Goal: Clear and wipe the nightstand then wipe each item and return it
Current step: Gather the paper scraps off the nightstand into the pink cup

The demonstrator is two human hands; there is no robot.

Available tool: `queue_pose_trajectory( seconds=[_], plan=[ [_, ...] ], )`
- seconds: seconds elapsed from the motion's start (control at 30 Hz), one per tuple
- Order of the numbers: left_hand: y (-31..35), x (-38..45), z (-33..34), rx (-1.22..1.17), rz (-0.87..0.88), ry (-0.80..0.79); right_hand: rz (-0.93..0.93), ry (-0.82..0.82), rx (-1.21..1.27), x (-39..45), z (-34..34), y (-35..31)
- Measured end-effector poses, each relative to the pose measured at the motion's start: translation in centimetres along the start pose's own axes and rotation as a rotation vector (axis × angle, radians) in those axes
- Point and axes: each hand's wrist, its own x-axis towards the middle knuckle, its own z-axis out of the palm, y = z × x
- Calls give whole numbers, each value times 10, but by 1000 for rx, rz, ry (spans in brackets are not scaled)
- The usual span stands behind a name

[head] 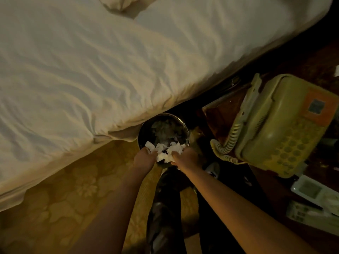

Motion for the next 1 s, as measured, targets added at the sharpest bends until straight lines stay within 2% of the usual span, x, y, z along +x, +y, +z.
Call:
queue_pose_trajectory(
  seconds=[0.2, 0.37, 0.5, 0.73, 0.87, 1.0],
  plan=[
    [-11, 26, -1, -118, -67, -97, -95, -230, -175, 16, 13, 5],
    [8, 2, -8, -146, -114, -123, -147, -316, -144, 0, 2, 2],
    [17, -12, -13, -133, -116, -138, -145, -385, 31, -17, -12, -5],
    [48, -51, -11, -172, -74, -62, -148, -385, 125, -49, -46, -9],
    [65, -72, -2, -212, -54, -14, -282, -396, -77, -68, -61, -1],
    [71, -85, 13, -202, -24, 58, -291, -389, -33, -73, -61, 5]
  ],
)
